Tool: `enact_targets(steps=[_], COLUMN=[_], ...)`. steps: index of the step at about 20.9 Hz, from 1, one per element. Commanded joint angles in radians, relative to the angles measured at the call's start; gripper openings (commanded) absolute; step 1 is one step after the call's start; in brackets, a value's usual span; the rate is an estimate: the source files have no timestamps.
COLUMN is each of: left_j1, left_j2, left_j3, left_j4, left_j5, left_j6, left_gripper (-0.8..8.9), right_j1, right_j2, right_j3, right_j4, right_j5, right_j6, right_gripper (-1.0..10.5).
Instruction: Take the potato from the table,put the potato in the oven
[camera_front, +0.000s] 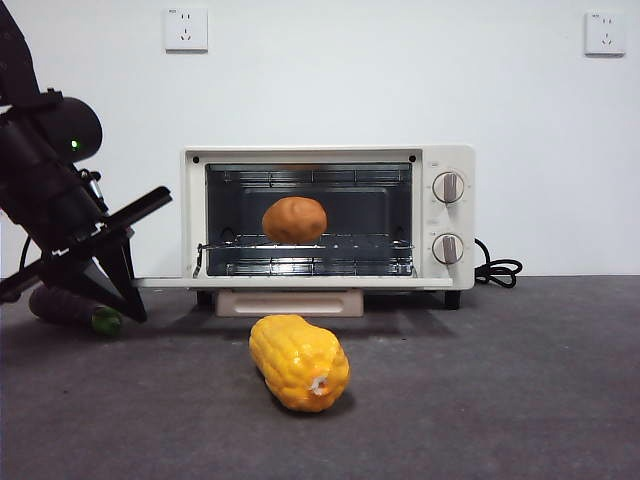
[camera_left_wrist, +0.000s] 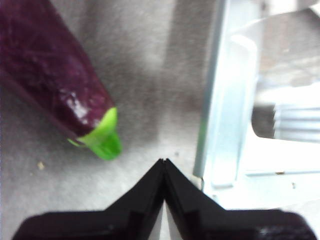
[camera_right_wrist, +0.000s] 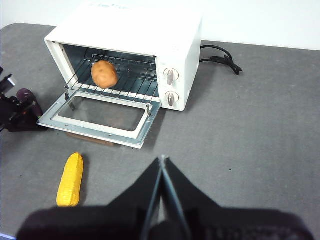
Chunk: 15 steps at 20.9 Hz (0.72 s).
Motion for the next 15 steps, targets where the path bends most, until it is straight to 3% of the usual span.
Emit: enact_targets(steps=[1,15], left_j1=[-0.004,0.022], left_j2=[-0.049,-0.156], left_j3=[-0.002,-0.002], left_j4=[0.033,0.184], left_j5=[0.047,0.048], left_j6=[-0.004,-0.126], left_gripper=[-0.06,-0.06], right_j1=[0.001,0.001], right_j2=[0.001,0.002], right_j3=[0.000,0.000], right_j4=[-0.019,-0.019], right_j5=[0.001,0.001], right_j6=[0.004,0.023], right_gripper=[-0.1,-0.1])
